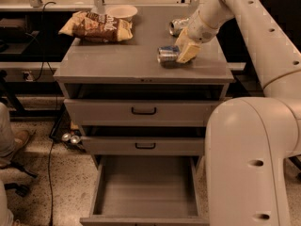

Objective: Place redbull can into bottom drawer

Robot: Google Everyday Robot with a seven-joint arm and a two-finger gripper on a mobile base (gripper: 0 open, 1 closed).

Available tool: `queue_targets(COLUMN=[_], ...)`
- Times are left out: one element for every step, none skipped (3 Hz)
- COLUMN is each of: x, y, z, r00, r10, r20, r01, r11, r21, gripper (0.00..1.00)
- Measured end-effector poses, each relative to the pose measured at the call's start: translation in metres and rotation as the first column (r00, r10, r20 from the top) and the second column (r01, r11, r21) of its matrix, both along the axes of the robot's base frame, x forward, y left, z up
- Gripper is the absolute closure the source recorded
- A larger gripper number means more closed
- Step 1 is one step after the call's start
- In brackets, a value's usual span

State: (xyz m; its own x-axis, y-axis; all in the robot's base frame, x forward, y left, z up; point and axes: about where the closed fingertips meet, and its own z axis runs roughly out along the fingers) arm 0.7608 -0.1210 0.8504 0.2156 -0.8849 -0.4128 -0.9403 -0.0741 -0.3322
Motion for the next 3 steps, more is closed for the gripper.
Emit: queue_targets(x=[-0.017,-0.070,-0.109], y=[-0.021,-0.049,-0.053], z=[0.027,0.059,0.061], r00=[0.9986,0.9913,0.9836], r10=[-0.046,-0.131,-0.165], r20=[0.025,-0.009,-0.074], r01=[0.046,0.131,0.163], r11=[0.999,0.991,0.986], r21=[0.000,-0.028,-0.030], gripper=[1.00,1.00,1.00])
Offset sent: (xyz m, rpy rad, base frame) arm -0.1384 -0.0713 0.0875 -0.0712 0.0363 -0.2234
